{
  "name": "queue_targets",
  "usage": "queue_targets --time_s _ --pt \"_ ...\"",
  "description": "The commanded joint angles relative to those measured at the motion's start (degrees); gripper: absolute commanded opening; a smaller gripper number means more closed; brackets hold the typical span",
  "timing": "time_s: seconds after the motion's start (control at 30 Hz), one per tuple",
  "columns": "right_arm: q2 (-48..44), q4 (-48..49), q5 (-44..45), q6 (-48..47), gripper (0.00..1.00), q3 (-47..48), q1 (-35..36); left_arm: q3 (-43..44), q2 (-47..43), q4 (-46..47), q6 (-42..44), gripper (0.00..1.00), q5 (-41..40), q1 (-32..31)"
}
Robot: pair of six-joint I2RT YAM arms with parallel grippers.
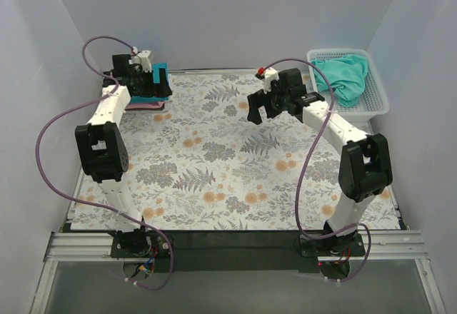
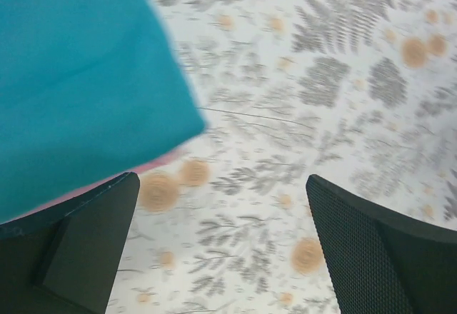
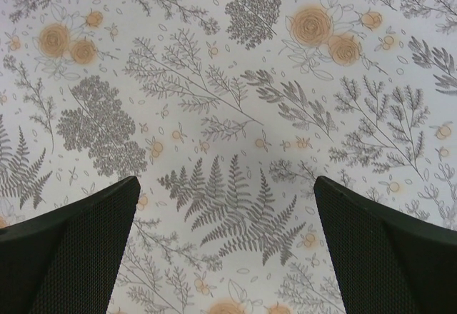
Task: Fold and stack the t-shirts
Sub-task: Neatly place the folded tshirt to the corner
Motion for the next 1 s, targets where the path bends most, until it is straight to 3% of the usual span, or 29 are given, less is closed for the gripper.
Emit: queue_targets --time_s 0.0,0.2,0.43,0.67,0.97 --pt "-6.2 -0.6 1.1 -3.1 0.98 -2.9 -1.3 -4.9 -6.6 -1.3 -0.1 0.98 0.2 -4.7" --pt "-14.2 -1.1 3.5 -5.1 0.99 -11.9 -3.7 -9.6 -9.9 -5.0 1.3 0.98 2.8 -11.7" --pt "-23.1 -0.8 3.7 -6.0 0.98 -23.6 -9.3 -11.9 -10.1 -12.2 -0.8 0.98 4.4 -12.1" --pt "-32.1 -0.3 4.8 -6.7 0.98 -29.2 -12.9 -21.4 -16.4 -9.2 -3.1 0.98 2.3 -12.0" --pt "-34.8 -0.9 3.0 -6.5 0.98 -32.6 -15.6 -27.8 -20.9 -5.5 -8.9 0.98 -1.1 -12.0"
